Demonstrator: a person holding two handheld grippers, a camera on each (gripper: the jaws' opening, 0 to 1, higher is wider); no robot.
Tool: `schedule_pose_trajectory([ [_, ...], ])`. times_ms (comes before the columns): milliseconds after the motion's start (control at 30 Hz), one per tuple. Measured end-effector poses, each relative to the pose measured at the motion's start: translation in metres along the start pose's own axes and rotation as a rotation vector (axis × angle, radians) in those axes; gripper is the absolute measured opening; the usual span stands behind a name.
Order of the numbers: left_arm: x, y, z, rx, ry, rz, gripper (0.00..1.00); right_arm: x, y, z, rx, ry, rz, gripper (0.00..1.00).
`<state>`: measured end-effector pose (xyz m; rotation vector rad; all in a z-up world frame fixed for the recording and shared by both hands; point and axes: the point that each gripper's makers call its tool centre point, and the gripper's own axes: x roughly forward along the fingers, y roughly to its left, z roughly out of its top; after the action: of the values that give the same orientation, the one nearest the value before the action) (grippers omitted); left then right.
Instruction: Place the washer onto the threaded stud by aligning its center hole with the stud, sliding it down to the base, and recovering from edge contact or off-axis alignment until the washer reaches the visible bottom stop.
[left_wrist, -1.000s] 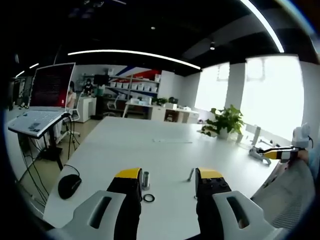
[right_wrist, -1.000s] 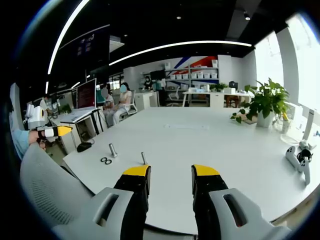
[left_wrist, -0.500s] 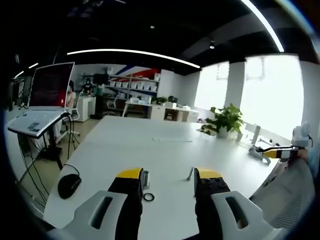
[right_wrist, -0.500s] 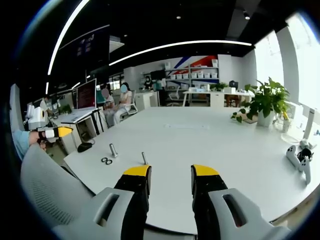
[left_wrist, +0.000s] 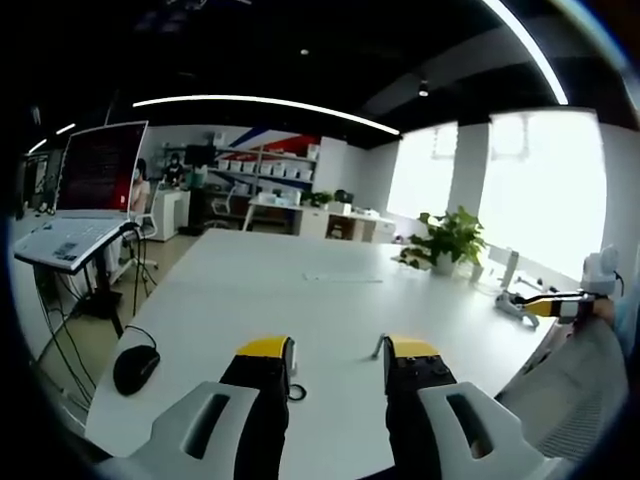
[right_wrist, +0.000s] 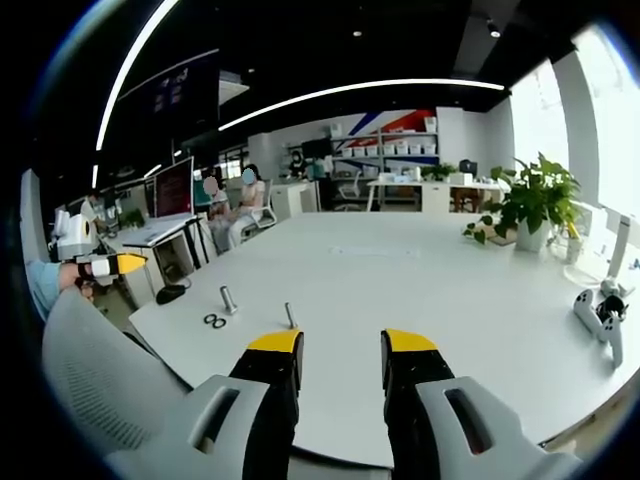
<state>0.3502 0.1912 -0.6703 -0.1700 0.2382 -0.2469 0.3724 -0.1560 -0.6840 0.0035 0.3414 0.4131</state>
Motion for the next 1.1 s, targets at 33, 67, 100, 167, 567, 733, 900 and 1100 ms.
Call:
schedule_pose_trajectory([
  [33, 0.0, 0.0, 0.0, -0.001, 0.0, 0.0, 0.35, 0.0, 0.0, 0.0, 0.0, 0.002, 0.0, 0.33],
  [67, 0.0, 0.0, 0.0, -0.002, 0.001, 0.0, 0.35, 0.0, 0.0, 0.0, 0.001, 0.002, -0.001, 0.33],
  [100, 0.0, 0.0, 0.0, -0.002, 0.001, -0.001, 0.34, 0.0, 0.0, 0.0, 0.001, 0.002, -0.001, 0.33],
  [167, 0.0, -0.001, 0.0, -0.006, 0.0, -0.004, 0.33, 0.0, 0.0, -0.001, -0.001, 0.006, 0.0, 0.33],
  [567, -0.002, 0.003, 0.004, -0.012, -0.03, 0.008, 0.36, 0.002, 0.005, -0.006, -0.031, 0.052, 0.017, 0.33],
  [733, 0.0, 0.001, -0.001, -0.013, 0.007, -0.003, 0.35, 0.004, 0.013, -0.011, -0.06, 0.098, 0.077, 0.33],
  [900, 0.0, 0.001, -0.002, -0.018, 0.009, -0.004, 0.35, 0.006, 0.018, -0.018, -0.06, 0.144, 0.122, 0.32],
  [1100, 0.0, 0.003, -0.003, -0.024, 0.017, -0.006, 0.35, 0.011, 0.023, -0.023, -0.081, 0.187, 0.182, 0.32],
])
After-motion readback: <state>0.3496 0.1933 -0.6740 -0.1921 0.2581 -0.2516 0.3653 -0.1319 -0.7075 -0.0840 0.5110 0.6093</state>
